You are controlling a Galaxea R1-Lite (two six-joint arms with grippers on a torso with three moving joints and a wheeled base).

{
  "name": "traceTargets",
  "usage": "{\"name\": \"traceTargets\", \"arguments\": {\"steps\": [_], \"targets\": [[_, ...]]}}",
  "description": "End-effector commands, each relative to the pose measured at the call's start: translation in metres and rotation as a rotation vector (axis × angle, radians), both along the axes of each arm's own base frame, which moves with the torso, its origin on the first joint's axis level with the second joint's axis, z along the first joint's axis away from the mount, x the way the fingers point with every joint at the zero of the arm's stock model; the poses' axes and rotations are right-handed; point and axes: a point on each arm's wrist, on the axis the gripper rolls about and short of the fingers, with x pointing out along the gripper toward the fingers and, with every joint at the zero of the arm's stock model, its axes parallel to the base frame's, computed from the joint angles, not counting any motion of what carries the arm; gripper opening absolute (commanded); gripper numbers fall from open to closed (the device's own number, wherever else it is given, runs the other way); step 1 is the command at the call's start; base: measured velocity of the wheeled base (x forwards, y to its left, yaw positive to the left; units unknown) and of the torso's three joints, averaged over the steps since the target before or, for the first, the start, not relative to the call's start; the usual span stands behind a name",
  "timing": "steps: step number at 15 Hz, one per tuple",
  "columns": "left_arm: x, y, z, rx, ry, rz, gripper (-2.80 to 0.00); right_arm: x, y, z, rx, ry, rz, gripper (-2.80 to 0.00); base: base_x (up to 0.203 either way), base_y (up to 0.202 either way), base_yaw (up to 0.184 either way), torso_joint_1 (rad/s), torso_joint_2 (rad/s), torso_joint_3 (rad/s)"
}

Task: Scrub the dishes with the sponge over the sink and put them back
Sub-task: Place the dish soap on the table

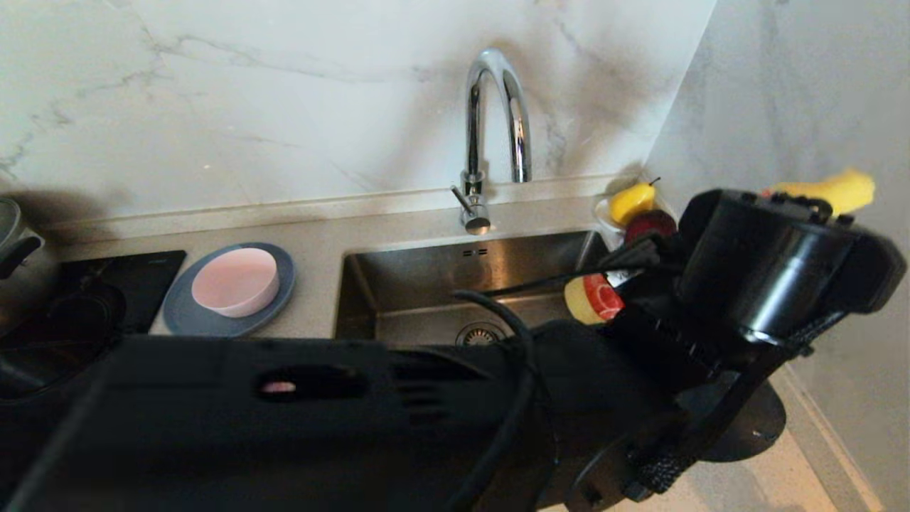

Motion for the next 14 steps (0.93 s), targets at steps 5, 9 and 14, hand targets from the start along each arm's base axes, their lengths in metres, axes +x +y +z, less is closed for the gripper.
{"name": "traceTargets", "arguments": {"steps": [5,9,14], "targets": [[-0.039,0.084,0.133,-0.4,-0.073,-0.078,-2.8,0.0,0.0,0.0,0.0,0.001,0.0,-2.8,0.0,0.0,0.0,0.0,0.0,0.0],[-0.04,0.143,0.181,-0.557,-0.123,-0.07,-2.8,0.0,0.0,0.0,0.0,0.0,0.0,-2.8,0.0,0.0,0.0,0.0,0.0,0.0],[0.009,0.235,0.207,-0.644,-0.199,0.144,-2.8,0.0,0.0,0.0,0.0,0.001,0.0,-2.8,0.0,0.0,0.0,0.0,0.0,0.0]]}}
